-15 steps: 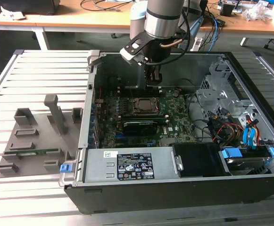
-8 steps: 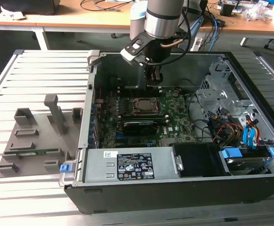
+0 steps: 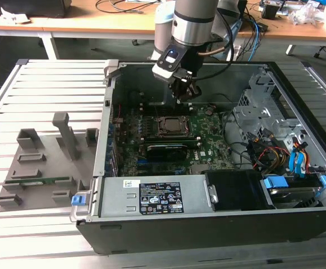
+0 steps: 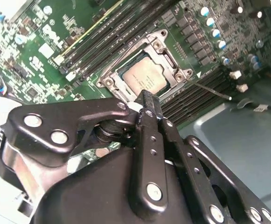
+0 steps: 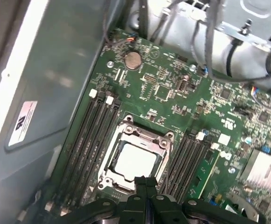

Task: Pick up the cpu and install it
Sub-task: 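Install the first cpu locking lever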

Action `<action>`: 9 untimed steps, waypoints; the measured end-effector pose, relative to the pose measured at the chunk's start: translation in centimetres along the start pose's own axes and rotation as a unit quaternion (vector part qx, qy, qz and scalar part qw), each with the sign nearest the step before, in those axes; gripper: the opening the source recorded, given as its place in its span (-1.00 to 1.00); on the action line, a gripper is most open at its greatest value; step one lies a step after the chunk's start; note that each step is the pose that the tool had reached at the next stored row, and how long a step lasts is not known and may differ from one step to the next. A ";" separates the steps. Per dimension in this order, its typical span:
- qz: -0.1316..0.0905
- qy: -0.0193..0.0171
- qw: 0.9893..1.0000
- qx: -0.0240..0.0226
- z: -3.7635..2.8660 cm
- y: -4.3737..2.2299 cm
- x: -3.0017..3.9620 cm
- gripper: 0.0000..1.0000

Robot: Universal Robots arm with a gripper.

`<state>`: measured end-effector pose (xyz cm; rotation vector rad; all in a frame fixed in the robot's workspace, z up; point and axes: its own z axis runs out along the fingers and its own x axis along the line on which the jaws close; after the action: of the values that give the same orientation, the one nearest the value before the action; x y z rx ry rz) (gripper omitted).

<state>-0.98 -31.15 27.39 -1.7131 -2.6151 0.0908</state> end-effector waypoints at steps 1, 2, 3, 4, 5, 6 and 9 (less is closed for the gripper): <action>-0.011 -0.001 1.000 0.000 0.00 0.00 0.00 -0.79; -0.018 -0.001 1.000 0.000 0.00 0.00 0.00 -0.79; -0.030 -0.002 1.000 -0.001 0.00 0.00 0.00 -0.79; -0.046 -0.003 0.999 -0.001 0.00 0.00 0.00 -0.79; -0.057 -0.003 0.998 -0.001 0.00 0.00 0.00 -0.79; -0.073 -0.004 0.997 -0.001 0.00 0.00 0.00 -0.79; -0.115 -0.006 0.993 -0.002 0.00 0.00 0.00 -0.79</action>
<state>-0.98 -31.15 27.38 -1.4025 -2.8015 0.0928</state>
